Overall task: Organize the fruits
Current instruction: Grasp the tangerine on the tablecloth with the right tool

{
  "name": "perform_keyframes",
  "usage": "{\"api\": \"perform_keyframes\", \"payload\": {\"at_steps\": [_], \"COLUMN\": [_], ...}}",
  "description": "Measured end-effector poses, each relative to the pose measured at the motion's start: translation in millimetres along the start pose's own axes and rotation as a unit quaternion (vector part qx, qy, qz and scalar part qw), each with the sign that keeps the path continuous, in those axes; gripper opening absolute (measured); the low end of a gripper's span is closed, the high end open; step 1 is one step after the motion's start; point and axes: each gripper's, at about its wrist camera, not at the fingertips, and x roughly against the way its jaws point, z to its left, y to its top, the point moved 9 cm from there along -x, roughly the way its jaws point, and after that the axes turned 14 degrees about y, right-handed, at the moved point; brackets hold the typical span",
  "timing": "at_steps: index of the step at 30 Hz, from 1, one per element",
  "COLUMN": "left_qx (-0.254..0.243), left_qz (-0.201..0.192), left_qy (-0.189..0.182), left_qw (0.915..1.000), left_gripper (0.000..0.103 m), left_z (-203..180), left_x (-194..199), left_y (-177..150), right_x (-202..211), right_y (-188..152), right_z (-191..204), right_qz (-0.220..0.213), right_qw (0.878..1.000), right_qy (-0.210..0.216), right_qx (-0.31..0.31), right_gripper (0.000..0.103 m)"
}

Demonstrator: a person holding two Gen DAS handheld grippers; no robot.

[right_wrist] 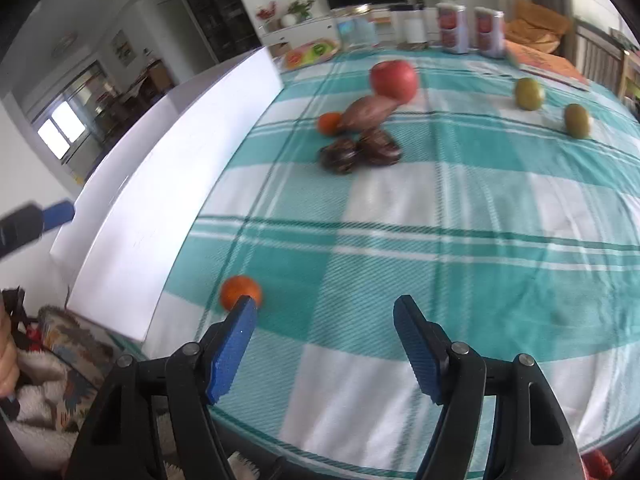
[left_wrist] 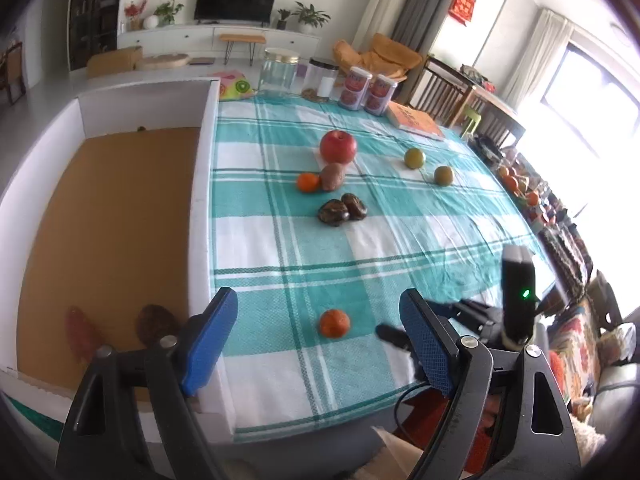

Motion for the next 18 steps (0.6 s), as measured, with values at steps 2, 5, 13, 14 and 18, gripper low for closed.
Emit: {"api": "perform_keyframes", "payload": {"at_steps": [2, 5, 13, 14, 18], "left_qx": [0.010, 0.025, 0.034, 0.030, 0.005], "left_qz": [-0.004, -0.008, 0.013, 0.013, 0.015], "left_qy": [0.008, 0.021, 0.015, 0.013, 0.005], "left_qw": [0.9999, 0.9994, 0.9992, 0.9994, 0.9999], "left_gripper": [0.085, 0.085, 0.085, 0.085, 0.085], "left_z": [9.6, 23.9, 23.9, 20.4, 1.6], "left_x": [3.3, 5.8, -9.5, -10.1, -13.7], "left_y": [2.2, 1.5, -5.3, -6.1, -9.5], "right_x": [-22.0, -43.6, -53.7, -49.0, -15.9], "right_y": [-4.8, -7.8, 4.6, 7.6, 28.8], "right_z": [13.7, 22.9, 19.3, 11.6, -53.0], "right_qz": [0.017, 0.032, 0.027, 0.019, -0.025], "right_qw": [1.000, 0.999, 0.994, 0.995, 0.996], "right_qy": [0.009, -0.005, -0.054, -0.059, -0.091], "right_qx": [0.017, 0.040, 0.090, 0.080, -0.005], "right_gripper": [0.070, 0.063, 0.031, 0.031, 0.031]}}
